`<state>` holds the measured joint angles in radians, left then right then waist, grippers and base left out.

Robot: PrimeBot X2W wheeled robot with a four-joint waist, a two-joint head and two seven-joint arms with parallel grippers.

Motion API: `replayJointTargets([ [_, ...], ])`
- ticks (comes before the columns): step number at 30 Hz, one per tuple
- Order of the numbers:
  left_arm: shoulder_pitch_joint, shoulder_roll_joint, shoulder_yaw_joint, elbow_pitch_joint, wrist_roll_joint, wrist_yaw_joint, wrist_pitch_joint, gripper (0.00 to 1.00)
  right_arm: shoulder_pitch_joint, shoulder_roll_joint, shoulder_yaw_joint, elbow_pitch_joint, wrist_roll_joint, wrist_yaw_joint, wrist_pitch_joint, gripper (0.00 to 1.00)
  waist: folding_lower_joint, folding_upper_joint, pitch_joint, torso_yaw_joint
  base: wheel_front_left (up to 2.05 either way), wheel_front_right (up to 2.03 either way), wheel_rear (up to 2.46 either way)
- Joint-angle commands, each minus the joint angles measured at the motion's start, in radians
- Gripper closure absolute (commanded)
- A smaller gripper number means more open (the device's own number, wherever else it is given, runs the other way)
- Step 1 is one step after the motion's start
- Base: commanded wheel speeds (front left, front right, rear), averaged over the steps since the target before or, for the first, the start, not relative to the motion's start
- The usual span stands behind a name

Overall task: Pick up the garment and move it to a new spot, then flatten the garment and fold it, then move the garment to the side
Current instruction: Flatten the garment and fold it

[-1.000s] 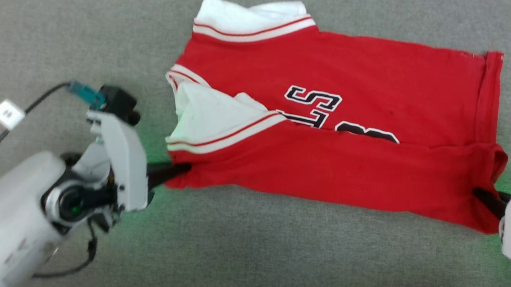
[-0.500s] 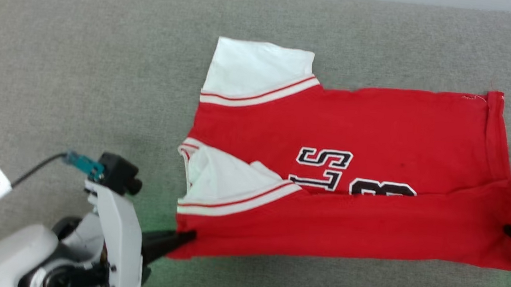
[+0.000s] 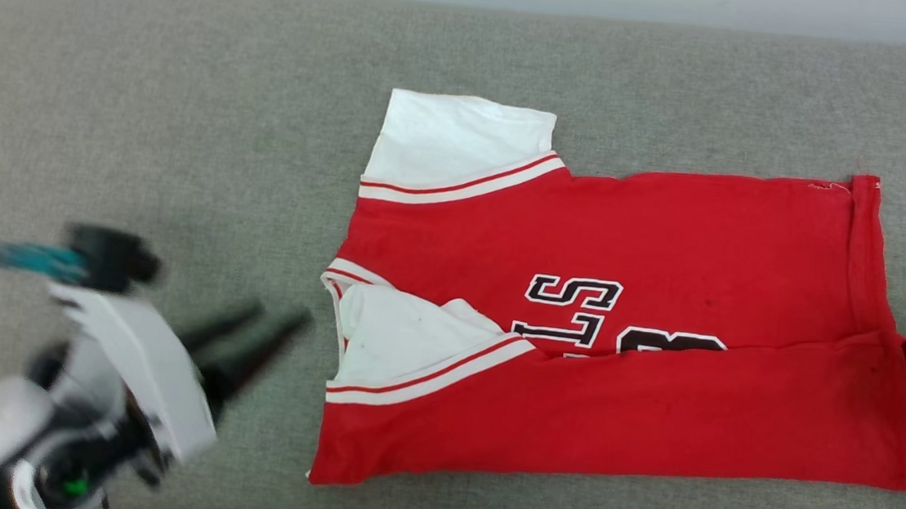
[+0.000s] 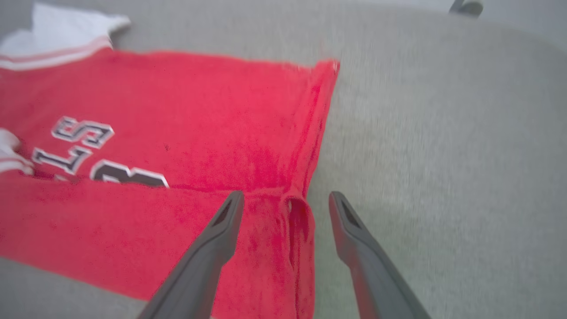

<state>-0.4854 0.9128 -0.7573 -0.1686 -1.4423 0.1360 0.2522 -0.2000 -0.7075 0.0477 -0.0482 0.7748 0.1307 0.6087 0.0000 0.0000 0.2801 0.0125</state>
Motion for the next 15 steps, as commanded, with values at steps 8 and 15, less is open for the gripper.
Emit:
replayJointTargets([
  [8, -0.028, -0.101, 0.130, 0.134, 0.050, 0.050, -0.280, 0.00, -0.034, 0.263, -0.051, -0.057, -0.185, 0.000, -0.369, 0.00, 0.0000, 0.0000, -0.004, -0.048, 0.00, 0.00, 0.00],
  [15, -0.164, -0.126, 0.103, 0.293, 0.184, 0.034, -0.316, 0.00, -0.026, 0.381, -0.045, -0.069, -0.275, 0.000, -0.516, 0.00, 0.0000, 0.0000, 0.018, -0.110, 0.00, 0.00, 0.00],
])
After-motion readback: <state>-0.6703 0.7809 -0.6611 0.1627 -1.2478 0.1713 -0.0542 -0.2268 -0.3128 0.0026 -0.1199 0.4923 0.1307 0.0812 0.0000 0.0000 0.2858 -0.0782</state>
